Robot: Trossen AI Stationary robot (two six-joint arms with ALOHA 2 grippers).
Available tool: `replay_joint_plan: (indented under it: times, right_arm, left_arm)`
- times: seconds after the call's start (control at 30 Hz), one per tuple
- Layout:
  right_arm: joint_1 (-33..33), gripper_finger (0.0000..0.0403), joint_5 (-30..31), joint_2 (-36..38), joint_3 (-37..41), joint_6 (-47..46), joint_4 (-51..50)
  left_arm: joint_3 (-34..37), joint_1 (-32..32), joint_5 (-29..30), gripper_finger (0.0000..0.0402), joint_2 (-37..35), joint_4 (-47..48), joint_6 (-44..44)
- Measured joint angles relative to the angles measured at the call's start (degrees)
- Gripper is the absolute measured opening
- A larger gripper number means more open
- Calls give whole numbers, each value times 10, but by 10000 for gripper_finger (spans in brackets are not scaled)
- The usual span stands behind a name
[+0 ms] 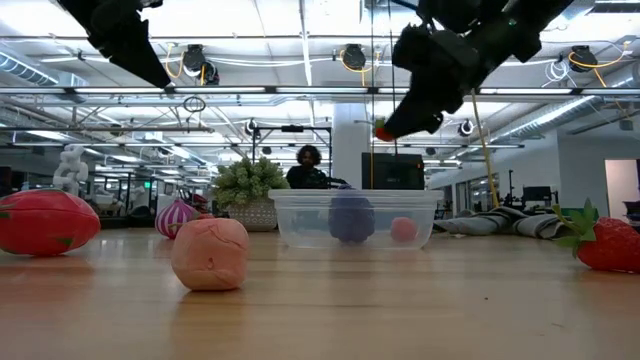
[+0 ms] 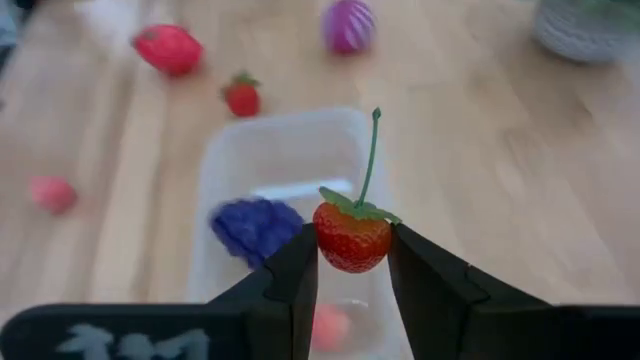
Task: Pick and placing Produce into tupperware
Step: Put the top right strawberry into the transparent container
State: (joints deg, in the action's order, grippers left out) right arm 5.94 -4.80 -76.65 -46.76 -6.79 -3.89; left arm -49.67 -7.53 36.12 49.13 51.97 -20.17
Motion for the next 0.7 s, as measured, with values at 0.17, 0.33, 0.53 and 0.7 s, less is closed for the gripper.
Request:
replay_joint_plan:
  times: [0.17,0.33,0.53,0.7]
  right_arm:
    - [-27,107,0,-62,0,-5,89]
    - [-35,107,0,-115,0,-6,113]
    - [-28,107,0,-128,0,-5,119]
    - [-29,107,0,-128,0,-21,89]
  left_arm:
    - [0,0,0,244,4,-2,1]
    - [0,1,-1,243,8,-2,1]
    - [0,1,-3,243,8,-2,1]
    - [0,1,-5,243,8,-2,2]
